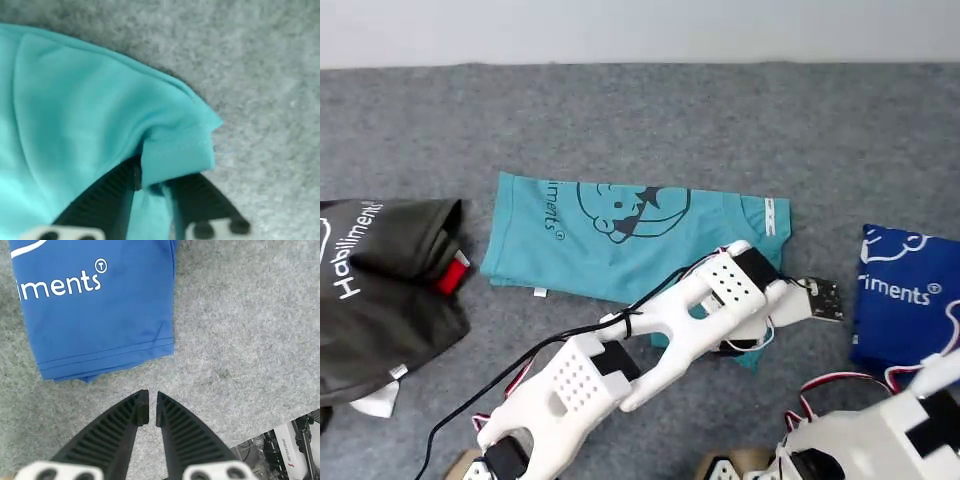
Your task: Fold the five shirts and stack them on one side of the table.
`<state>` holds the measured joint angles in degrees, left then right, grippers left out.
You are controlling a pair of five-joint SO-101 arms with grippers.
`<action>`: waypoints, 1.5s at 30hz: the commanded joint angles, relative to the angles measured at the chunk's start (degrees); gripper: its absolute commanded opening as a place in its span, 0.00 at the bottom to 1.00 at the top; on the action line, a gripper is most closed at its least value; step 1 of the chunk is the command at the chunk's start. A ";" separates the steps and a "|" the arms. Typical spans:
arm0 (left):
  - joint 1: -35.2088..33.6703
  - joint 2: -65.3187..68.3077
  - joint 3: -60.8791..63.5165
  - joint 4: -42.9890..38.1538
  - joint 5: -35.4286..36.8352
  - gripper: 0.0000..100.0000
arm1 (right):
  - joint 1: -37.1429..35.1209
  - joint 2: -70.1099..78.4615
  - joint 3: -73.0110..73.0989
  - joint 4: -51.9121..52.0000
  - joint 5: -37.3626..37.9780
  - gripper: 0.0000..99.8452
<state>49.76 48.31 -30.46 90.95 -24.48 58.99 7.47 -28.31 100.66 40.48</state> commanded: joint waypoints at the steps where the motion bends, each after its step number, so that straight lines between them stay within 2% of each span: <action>1: -0.79 0.00 -5.14 2.64 -0.79 0.01 | 0.40 -2.95 -0.26 2.33 0.44 0.04; 5: -1.85 0.09 -14.64 8.18 -0.88 0.01 | 0.40 -2.95 -0.26 2.33 0.44 0.04; 9: -4.40 0.70 -21.85 9.23 -1.05 0.01 | 0.40 -2.95 -0.26 2.33 0.35 0.04; 22: -11.52 2.46 -22.90 0.62 -1.14 0.02 | 0.13 -2.86 -0.18 2.33 0.35 0.04; 29: -14.15 5.80 -24.31 0.53 -1.14 0.15 | 0.22 -2.86 -0.18 2.33 0.44 0.04; 36: -15.65 6.07 -28.88 0.53 -3.96 0.16 | 0.31 -2.86 -0.18 2.33 0.44 0.04; 45: -20.13 6.15 -28.53 -3.16 -5.89 0.16 | 0.31 -2.95 -0.18 2.33 0.44 0.04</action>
<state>31.47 55.43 -57.10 89.54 -28.53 58.99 7.47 -28.31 100.66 40.48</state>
